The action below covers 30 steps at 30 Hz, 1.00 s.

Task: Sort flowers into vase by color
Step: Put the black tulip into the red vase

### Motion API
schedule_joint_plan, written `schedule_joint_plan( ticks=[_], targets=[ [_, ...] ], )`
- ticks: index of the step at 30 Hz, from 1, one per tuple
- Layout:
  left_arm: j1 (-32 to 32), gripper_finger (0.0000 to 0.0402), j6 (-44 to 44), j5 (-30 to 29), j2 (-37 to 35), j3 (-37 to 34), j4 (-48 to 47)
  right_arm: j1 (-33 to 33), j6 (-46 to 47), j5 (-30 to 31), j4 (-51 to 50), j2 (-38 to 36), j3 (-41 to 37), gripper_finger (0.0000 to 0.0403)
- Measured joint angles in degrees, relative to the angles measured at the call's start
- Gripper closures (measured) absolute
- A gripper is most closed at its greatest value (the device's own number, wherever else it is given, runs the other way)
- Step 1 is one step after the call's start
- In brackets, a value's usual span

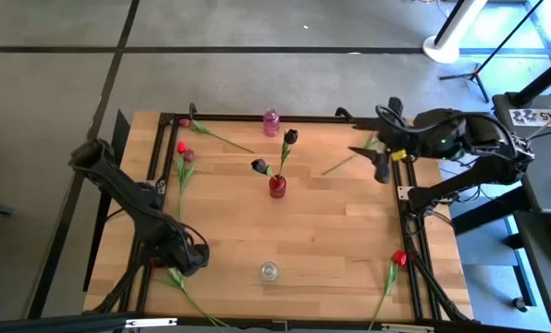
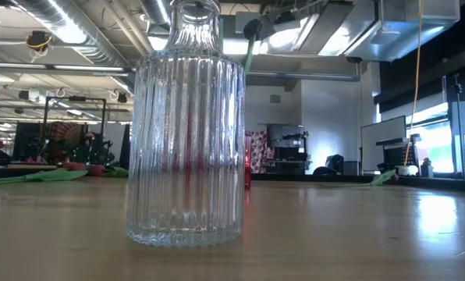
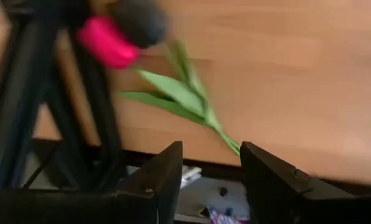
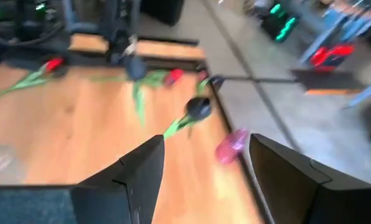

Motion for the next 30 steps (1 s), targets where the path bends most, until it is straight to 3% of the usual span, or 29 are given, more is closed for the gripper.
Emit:
schedule_joint_plan(
  ticks=[5, 9, 17, 22, 30],
  targets=[
    [0.4, 0.0245, -5.8, 2.0, -0.5, -4.4, 1.6, 0.0, 2.3, -6.1, -7.1, -3.6, -0.2, 0.0166],
    [0.3, 0.0245, -8.8, 6.1, -1.5, -11.2, 7.3, 0.0, 3.8, -6.1, -8.2, -7.1, -2.2, 0.0166],
    [3.4, 0.0245, -10.0, 5.0, -1.9, -20.0, 13.8, 0.0, 6.6, -6.1, -6.4, -14.1, -8.8, 0.0166],
    [4.2, 0.0245, -9.9, 8.6, -1.9, -25.4, 23.8, 0.0, 6.7, -6.1, -5.9, -15.0, -10.8, 0.0166],
    [3.7, 0.0257, -11.3, 10.2, -2.0, -29.4, 27.6, 0.0, 6.4, -6.0, -4.3, -14.9, -12.3, 0.0166]
  ],
)
